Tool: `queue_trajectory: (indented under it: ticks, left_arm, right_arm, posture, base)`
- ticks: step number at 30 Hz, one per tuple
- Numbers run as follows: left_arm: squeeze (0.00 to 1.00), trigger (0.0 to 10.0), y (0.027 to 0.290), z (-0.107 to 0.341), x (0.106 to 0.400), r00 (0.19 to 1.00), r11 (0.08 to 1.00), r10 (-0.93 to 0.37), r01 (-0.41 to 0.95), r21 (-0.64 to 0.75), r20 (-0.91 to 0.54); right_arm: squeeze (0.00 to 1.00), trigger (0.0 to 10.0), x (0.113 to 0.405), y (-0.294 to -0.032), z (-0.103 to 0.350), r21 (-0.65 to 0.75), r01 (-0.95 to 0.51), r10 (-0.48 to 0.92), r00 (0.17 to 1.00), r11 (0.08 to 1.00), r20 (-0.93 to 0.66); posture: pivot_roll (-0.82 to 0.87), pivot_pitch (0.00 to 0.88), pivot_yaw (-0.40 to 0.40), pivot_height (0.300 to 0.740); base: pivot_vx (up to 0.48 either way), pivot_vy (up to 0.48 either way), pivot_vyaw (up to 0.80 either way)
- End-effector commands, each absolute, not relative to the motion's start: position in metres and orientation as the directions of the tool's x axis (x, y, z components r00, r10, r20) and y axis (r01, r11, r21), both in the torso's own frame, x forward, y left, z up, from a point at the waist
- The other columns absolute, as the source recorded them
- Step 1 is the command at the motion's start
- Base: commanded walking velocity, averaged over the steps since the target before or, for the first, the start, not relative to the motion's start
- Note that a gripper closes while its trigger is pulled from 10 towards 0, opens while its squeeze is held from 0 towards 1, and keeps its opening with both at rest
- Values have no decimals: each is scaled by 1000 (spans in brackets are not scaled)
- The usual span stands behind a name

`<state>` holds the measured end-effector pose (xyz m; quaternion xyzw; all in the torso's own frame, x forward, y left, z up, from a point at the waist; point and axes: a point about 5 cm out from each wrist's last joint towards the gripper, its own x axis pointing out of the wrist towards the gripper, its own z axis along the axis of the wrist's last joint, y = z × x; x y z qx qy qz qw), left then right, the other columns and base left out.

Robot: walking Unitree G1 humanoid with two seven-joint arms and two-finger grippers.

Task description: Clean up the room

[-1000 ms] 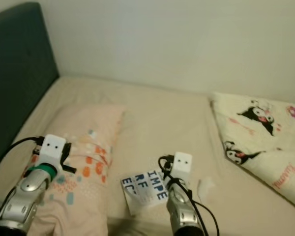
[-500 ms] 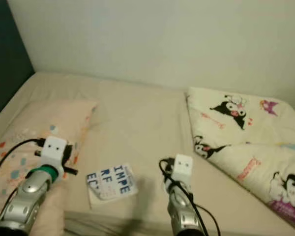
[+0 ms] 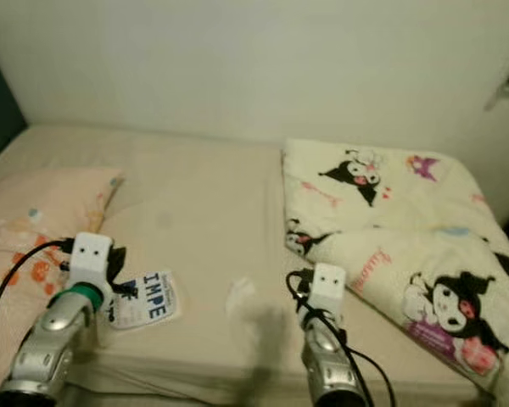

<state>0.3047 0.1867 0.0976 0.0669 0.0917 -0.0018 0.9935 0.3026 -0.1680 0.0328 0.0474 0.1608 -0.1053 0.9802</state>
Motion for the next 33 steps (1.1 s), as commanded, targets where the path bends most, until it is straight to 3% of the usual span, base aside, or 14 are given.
queue_trajectory:
  ticks: [1, 4, 26, 33]
  left_arm:
    - [0, 10000, 193, 96, 303, 981, 992, 38, -14, 125, -191]
    - [0, 10000, 194, 97, 302, 982, 991, 41, -17, 130, -183]
    - [0, 10000, 194, 97, 305, 983, 977, 39, 0, 214, -180]
    - [0, 10000, 194, 96, 304, 982, 976, 39, 2, 217, -183]
  right_arm:
    - [0, 10000, 300, -164, 28, 66, 219, -183, 919, 974, -350]
    - [0, 10000, 300, -164, 28, 66, 219, -183, 919, 974, -350]
    - [0, 10000, 302, -162, 30, 90, 217, -175, 924, 972, -340]
    - [0, 10000, 302, -161, 30, 101, 219, -174, 925, 970, -338]
  posture:
    - [135, 0, -9, 740]
    - [135, 0, -9, 740]
    - [140, 3, -4, 740]
    - [140, 3, -4, 705]
  base:
    - [0, 480, 0]
    - [0, 480, 0]
    - [0, 0, 0]
    - [0, 0, 0]
